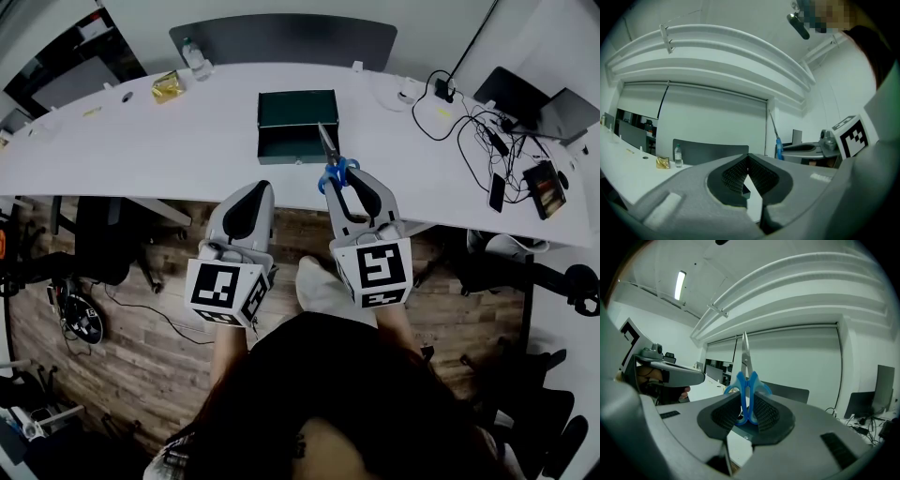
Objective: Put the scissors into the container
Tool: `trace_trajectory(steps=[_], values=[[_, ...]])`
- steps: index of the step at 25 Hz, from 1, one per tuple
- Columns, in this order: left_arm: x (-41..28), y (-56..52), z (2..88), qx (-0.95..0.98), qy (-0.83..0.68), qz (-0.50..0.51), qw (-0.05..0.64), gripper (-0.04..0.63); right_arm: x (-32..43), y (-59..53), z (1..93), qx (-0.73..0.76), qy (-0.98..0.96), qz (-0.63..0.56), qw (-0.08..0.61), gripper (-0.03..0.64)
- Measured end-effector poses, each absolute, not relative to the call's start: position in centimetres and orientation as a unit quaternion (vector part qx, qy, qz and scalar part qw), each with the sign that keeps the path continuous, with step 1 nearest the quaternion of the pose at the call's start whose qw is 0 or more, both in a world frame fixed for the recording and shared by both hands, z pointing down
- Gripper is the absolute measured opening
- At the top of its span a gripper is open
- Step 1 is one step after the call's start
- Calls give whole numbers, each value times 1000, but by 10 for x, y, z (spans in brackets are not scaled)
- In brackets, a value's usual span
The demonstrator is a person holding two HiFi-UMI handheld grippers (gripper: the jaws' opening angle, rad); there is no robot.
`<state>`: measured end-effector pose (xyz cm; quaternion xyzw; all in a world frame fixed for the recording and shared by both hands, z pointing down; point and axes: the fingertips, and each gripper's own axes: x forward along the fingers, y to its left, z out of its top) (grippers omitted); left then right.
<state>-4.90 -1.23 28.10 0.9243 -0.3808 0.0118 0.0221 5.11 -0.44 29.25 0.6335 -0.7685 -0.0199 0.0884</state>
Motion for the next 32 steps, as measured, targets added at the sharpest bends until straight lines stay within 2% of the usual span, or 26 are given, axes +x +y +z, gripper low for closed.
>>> trace_trajectory(steps=[32], values=[[-15,-145,303,906,-420,16,43,11,85,-143,334,564,-808,-29,166,90]])
